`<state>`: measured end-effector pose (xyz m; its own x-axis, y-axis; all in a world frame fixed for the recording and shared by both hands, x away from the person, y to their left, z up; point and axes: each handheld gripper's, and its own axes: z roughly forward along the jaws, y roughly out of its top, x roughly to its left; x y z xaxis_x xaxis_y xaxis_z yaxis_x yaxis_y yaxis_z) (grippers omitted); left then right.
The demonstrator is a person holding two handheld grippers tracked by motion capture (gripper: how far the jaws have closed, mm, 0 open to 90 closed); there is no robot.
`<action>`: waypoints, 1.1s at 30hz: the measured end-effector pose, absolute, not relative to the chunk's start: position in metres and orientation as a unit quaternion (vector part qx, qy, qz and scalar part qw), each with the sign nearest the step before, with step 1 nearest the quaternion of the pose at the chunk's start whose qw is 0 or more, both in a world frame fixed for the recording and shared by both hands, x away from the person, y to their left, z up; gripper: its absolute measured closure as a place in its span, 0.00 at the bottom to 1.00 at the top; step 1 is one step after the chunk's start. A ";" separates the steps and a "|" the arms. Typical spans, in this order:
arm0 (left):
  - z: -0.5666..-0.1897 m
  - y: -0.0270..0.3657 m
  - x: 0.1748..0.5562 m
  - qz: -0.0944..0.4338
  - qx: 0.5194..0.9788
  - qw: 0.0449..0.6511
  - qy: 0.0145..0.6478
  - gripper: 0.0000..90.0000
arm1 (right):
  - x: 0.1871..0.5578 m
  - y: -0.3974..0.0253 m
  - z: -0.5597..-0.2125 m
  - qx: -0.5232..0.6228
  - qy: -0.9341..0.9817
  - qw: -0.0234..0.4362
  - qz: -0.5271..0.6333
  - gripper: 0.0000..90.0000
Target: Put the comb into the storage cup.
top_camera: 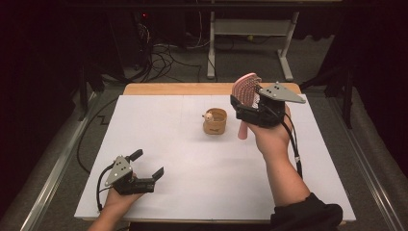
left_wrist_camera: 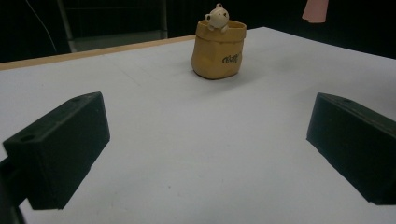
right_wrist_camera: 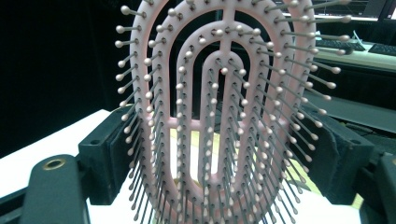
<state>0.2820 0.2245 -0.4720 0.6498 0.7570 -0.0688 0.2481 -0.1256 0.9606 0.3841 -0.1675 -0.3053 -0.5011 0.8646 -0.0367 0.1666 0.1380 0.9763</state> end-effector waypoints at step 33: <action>-0.473 0.222 0.284 0.228 0.720 0.558 0.343 0.00 | 0.406 -0.143 -0.309 0.371 0.677 0.325 0.547 0.23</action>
